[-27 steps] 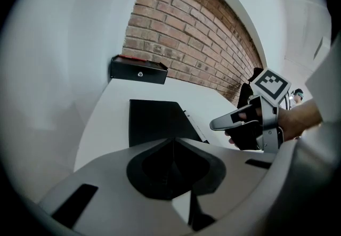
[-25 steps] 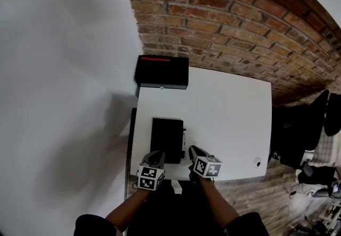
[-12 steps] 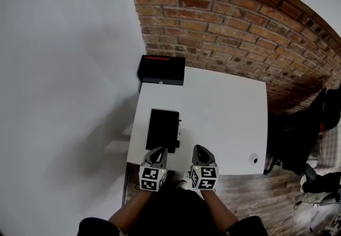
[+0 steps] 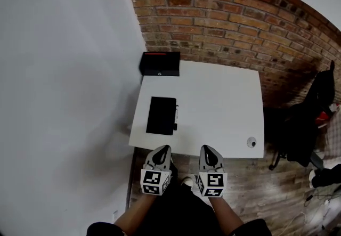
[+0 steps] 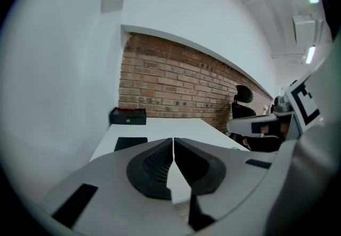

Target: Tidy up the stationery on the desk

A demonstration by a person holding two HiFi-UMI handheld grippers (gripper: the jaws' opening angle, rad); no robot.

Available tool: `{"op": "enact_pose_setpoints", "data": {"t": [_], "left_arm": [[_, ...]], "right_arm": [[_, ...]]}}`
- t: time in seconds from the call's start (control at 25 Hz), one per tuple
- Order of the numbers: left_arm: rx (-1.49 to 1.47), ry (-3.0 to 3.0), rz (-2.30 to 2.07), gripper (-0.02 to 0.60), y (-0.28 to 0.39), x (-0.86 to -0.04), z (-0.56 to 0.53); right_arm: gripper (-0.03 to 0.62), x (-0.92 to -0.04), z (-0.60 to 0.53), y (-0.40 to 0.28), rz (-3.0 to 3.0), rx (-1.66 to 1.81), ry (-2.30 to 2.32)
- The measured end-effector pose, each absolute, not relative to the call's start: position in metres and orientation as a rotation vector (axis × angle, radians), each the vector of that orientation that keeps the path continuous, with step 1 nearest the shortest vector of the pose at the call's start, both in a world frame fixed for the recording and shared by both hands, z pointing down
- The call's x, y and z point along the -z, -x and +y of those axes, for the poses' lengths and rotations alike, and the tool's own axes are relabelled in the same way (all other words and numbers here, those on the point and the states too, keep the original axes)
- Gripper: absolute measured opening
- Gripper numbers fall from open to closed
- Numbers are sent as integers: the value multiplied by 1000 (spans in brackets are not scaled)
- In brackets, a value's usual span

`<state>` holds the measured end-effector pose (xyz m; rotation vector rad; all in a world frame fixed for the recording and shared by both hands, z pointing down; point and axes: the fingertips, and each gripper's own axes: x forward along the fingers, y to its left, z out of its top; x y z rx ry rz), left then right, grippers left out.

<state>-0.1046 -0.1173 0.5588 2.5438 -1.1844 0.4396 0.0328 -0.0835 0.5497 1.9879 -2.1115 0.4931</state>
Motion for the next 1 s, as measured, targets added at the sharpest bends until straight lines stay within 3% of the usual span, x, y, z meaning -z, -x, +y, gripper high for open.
{"op": "enact_pose_setpoints", "data": {"t": [0.4, 1.0], "left_arm": [[-449, -2610, -1158, 20, 101, -539, -67], [-440, -2652, -1091, 20, 105, -538, -62]], "right_arm": [[21, -537, -20, -41, -2072, -494, -2051], [21, -528, -27, -16, -2089, -467, -2036]]}}
